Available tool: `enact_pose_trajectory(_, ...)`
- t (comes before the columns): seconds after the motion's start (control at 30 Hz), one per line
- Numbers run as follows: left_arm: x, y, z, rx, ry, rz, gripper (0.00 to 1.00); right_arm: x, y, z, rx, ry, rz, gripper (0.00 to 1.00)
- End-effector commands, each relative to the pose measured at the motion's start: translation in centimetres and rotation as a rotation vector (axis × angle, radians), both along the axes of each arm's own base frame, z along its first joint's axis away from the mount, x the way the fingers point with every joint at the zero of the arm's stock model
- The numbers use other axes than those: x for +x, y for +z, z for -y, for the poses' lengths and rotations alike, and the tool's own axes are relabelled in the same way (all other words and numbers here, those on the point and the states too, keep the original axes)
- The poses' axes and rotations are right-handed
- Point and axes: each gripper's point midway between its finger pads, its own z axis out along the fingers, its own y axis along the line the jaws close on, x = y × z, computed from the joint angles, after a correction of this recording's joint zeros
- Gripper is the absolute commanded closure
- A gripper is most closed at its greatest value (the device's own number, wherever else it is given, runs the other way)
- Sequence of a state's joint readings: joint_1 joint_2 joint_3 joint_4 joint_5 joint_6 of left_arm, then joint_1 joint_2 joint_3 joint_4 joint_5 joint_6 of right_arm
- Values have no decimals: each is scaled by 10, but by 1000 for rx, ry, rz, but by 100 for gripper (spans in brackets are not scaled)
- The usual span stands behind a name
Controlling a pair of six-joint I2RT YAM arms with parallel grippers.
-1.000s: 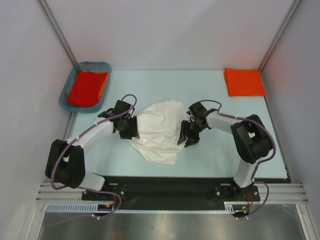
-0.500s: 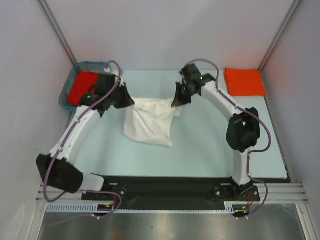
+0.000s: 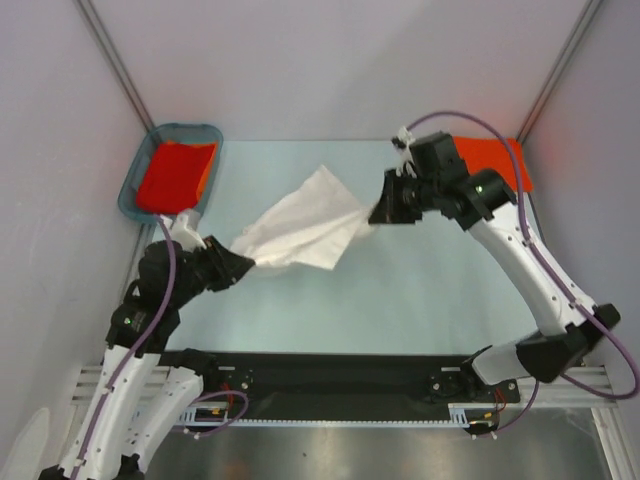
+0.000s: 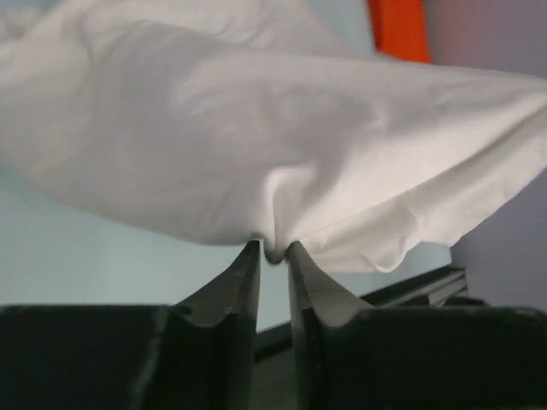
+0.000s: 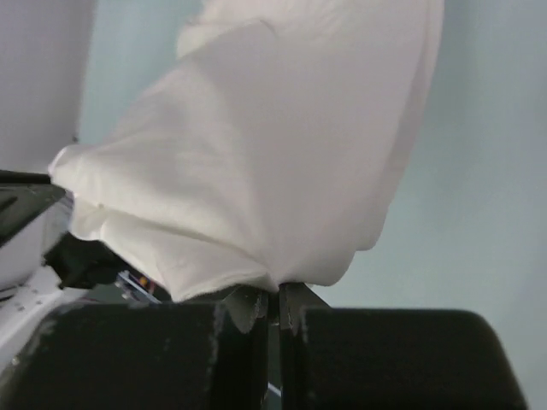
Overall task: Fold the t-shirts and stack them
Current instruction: Flatten the tshirt out
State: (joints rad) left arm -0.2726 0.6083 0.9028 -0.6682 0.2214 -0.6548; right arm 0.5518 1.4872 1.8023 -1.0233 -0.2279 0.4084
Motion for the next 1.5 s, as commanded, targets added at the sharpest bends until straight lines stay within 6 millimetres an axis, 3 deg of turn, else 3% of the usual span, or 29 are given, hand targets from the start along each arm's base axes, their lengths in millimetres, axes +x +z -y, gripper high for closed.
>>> enact_pose_trajectory(0.0,-34,-65,2,-20,-26,-236,69,-30,-53,25,-58,-61,-124,100)
enact_pose_trajectory(0.03,-41,-77,1,-5,-36,-271,52,-40,-46,34,-39,-78,-96,100)
enact_pose_trajectory(0.07,-44,-80,0,10,-39,-292,44,-48,-64,41,-58,-91,-139,100)
enact_pose_trajectory(0.13,-44,-73,-2,41,-51,-276,32,-59,-73,60,-64,-125,-187,100)
enact_pose_trajectory(0.2,-32,-60,-1,69,-68,-246,24,-71,-86,72,-53,-136,-232,100)
enact_pose_trajectory(0.23,-23,-50,5,69,-95,-208,23,-75,-91,72,-44,-132,-252,100)
enact_pose_trajectory(0.27,-13,-55,11,91,-131,-240,21,-82,-104,73,-47,-135,-297,100)
enact_pose_trajectory(0.3,-4,-43,17,88,-154,-215,18,-86,-110,73,-29,-149,-338,100)
enact_pose_trajectory(0.37,12,-36,38,111,-230,-192,18,-99,-126,71,-12,-154,-423,93)
enact_pose_trajectory(0.4,32,-35,52,141,-255,-203,17,-116,-149,71,5,-166,-544,91)
enact_pose_trajectory(0.47,45,-37,81,217,-335,-181,17,-133,-171,72,57,-197,-651,86)
enact_pose_trajectory(0.5,66,-47,100,246,-363,-229,18,-141,-170,72,132,-203,-664,75)
enact_pose_trajectory(0.53,69,-50,119,263,-417,-239,22,-143,-190,83,165,-293,-716,56)
enact_pose_trajectory(0.57,78,-58,132,304,-456,-240,26,-142,-195,89,190,-334,-714,45)
enact_pose_trajectory(0.6,91,-44,149,319,-475,-193,29,-140,-194,96,212,-365,-686,36)
enact_pose_trajectory(0.63,98,-74,173,377,-520,-244,30,-140,-202,103,217,-404,-696,28)
enact_pose_trajectory(0.67,106,-80,181,427,-526,-228,31,-131,-202,115,238,-475,-686,23)
enact_pose_trajectory(0.7,116,-66,197,430,-536,-179,31,-127,-203,121,237,-509,-675,22)
enact_pose_trajectory(0.73,116,-90,219,463,-572,-201,31,-122,-202,128,234,-539,-665,21)
enact_pose_trajectory(0.8,125,-87,249,461,-580,-134,28,-109,-200,148,231,-613,-628,21)
enact_pose_trajectory(0.83,116,-90,268,470,-619,-115,28,-106,-200,152,226,-621,-618,21)
enact_pose_trajectory(0.87,116,-110,280,503,-637,-131,27,-98,-194,156,209,-619,-594,21)
enact_pose_trajectory(0.93,115,-111,299,526,-641,-116,26,-94,-192,164,168,-644,-588,22)
enact_pose_trajectory(0.97,112,-125,308,527,-663,-145,27,-92,-191,166,156,-645,-576,23)
enact_pose_trajectory(1.03,101,-119,320,524,-702,-132,29,-95,-195,178,80,-665,-570,25)
enact_pose_trajectory(1.17,74,-120,331,556,-773,-101,23,-110,-200,189,23,-716,-597,26)
enact_pose_trajectory(1.33,27,-146,330,615,-881,-169,21,-120,-198,183,83,-730,-606,26)
enact_pose_trajectory(1.47,3,-168,322,670,-954,-196,16,-125,-202,178,96,-700,-647,25)
